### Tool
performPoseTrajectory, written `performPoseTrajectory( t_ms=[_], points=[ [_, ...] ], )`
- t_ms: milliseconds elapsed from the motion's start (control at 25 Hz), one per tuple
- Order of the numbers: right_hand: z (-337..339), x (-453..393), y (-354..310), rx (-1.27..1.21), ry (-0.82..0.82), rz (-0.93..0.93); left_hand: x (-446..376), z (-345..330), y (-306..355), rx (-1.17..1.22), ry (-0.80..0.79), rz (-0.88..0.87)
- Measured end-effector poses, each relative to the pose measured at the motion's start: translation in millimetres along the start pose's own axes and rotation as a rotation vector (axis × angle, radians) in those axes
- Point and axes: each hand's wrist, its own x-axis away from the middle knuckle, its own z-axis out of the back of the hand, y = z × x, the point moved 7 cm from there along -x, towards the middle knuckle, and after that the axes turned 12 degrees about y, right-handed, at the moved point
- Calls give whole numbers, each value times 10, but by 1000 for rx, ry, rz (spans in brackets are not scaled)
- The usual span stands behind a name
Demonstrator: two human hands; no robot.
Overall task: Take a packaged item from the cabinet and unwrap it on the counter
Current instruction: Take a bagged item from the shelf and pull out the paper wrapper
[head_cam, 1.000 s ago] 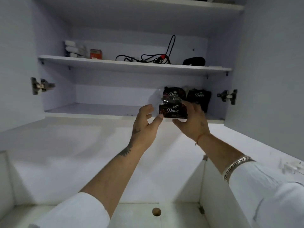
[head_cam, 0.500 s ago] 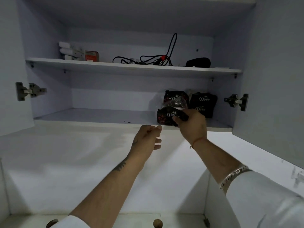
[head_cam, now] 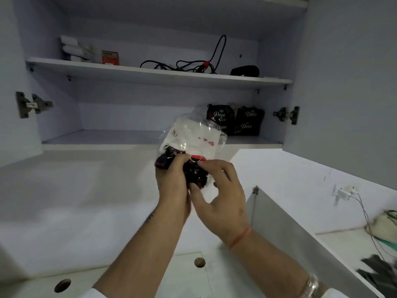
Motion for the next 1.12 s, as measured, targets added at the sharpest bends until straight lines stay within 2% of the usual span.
performPoseTrajectory(
  t_ms=[160,200,360,400,480,720,960,1120],
  points=[
    [404,-167,-66,-84,152,-192,-59,705,24,-17,-93,109],
    [390,-259,-57,-91,111,-256,-55,898,-1,-29,-94,145],
    [-135,-263,-62,11,-413,-335,32,1267,-161,-84,-138,254],
    [-252,-183,-43,32,-511,-338,46,1304,-193,-94,-127,273],
    [-401,-39,46,40,-607,-371,70,1318,-201,-112,-115,281],
    [-470,102,266,38,-675,-508,27,1321,-238,-96,-102,314],
    [-455,239,281,-1,-730,-634,-2,1291,-311,-132,-172,261],
    [-431,260,228,-125,-673,-614,-13,1273,-311,-119,-169,205]
  ],
)
